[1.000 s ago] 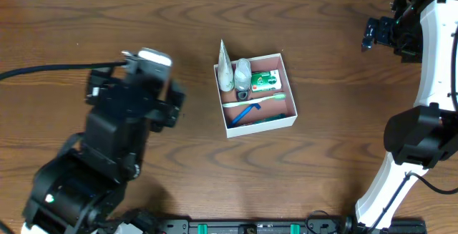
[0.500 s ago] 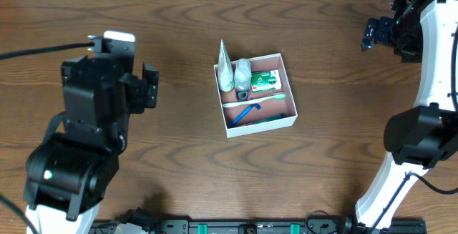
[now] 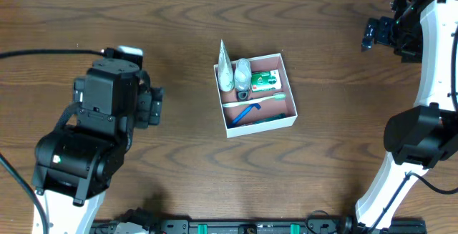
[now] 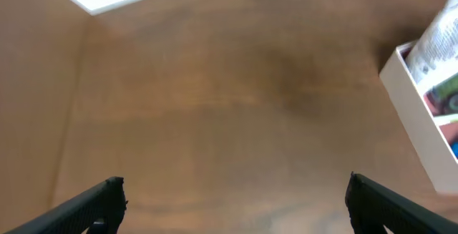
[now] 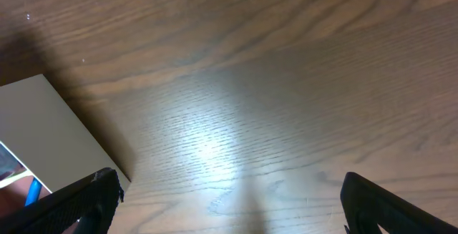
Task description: Pack container
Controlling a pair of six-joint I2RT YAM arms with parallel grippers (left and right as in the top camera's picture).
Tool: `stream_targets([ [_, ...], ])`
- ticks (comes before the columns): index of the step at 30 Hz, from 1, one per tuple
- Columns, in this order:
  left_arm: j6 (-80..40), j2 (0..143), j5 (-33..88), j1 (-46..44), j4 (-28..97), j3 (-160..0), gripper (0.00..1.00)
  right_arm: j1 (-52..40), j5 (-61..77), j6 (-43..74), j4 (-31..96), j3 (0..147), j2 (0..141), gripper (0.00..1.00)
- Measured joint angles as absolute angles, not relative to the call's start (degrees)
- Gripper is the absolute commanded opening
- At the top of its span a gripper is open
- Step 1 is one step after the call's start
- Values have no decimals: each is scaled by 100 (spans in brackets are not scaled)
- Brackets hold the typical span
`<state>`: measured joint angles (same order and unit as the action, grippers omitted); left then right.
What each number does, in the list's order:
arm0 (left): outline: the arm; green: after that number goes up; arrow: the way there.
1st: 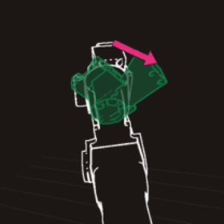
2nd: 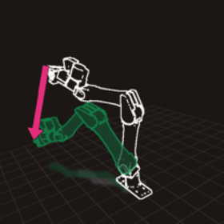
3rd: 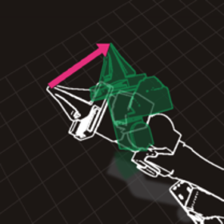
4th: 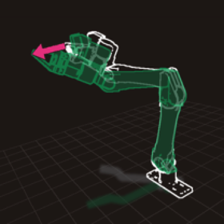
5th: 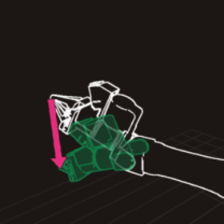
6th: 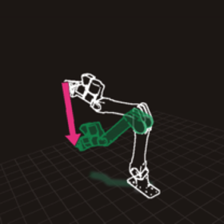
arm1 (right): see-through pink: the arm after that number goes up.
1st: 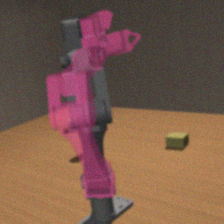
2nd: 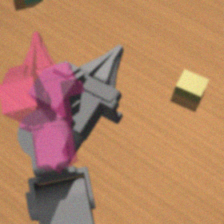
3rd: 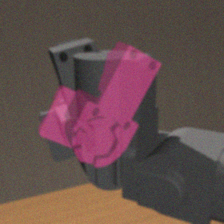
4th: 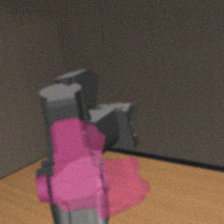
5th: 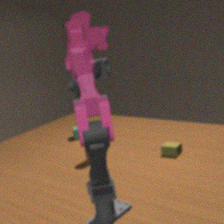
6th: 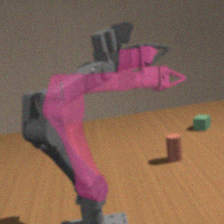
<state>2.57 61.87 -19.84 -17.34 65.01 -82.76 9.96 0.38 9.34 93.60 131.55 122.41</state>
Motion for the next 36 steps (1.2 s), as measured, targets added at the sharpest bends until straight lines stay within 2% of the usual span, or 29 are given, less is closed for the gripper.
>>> stream_targets([
  [4, -158, 6049, -1896, -1704, 6425, -8143, 98, 996, 38, 934, 9360, 13155, 12241, 99],
  [9, -342, 5358, -1509, -1278, 5343, -7266, 98, 996, 38, 934, 9356, 13155, 12241, 99],
  [16, -445, 3616, -886, -642, 2808, -5037, 98, 996, 38, 934, 9358, 13155, 12241, 99],
  [23, -458, 2171, -574, -572, -73, -2655, 98, 996, 38, 934, 9358, 13155, 12241, 99],
  [26, -458, 1691, -523, -567, -875, -1929, 98, 996, 38, 934, 9360, 13155, 12241, 99],
  [36, -467, 530, -458, -322, -1310, -794, 98, 996, 38, 934, 9360, 13155, 12241, 99],
])
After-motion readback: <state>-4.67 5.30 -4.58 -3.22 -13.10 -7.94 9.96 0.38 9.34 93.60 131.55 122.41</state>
